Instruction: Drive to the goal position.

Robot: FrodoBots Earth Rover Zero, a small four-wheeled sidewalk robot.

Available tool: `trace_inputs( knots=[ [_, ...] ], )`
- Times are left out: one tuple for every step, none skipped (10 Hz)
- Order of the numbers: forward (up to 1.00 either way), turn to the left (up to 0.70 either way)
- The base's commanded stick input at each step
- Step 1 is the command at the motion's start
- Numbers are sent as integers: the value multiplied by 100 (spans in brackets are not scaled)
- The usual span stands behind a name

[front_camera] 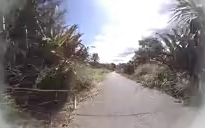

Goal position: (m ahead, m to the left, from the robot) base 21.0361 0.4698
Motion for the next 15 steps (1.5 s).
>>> trace_inputs(
  knots=[
    [70, -8],
    [70, -8],
    [70, -8],
    [70, -8],
    [70, -8],
    [70, -8],
    [70, -9],
    [70, -9],
    [70, -9],
    [70, -9],
    [70, -9],
    [70, -9],
    [70, -9],
    [70, -9],
    [70, -9]
  ],
)
